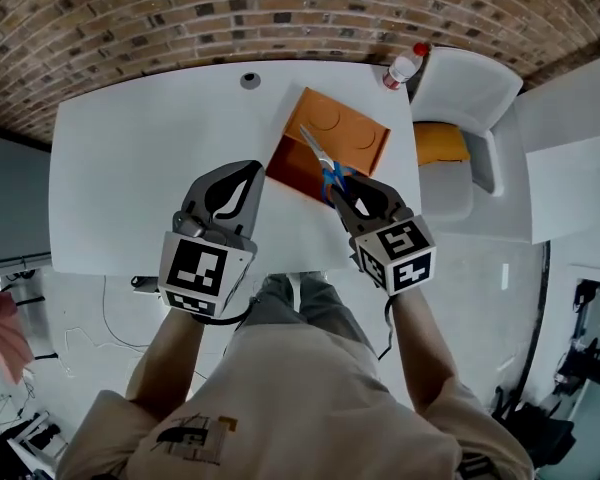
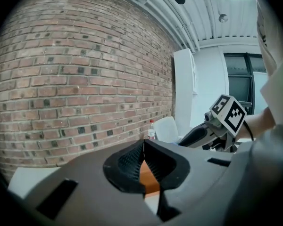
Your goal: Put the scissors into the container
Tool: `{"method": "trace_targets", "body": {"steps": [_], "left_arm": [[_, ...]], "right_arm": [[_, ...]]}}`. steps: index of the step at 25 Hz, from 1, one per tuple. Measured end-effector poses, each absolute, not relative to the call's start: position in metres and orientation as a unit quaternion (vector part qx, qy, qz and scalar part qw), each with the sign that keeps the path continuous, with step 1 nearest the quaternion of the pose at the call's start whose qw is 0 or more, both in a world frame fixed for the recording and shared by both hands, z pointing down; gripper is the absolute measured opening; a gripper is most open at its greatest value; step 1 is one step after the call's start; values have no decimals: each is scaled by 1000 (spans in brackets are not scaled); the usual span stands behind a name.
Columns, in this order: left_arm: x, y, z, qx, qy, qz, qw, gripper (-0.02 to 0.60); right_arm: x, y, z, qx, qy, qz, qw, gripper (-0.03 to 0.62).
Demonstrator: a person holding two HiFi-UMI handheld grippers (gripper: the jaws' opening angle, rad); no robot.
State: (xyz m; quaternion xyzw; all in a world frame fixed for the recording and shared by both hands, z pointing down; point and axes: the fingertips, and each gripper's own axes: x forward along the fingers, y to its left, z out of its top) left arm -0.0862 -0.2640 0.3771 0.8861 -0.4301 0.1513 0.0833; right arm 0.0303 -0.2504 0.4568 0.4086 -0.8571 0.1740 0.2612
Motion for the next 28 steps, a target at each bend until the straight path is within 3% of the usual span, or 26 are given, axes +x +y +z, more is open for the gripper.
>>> {"method": "trace_targets", "body": {"steps": [28], "left_arm": [[-44,-284,543,859,-408,242,192,9]], "right_arm": [[51,-286,666,342,-780,271,449,87]]}}
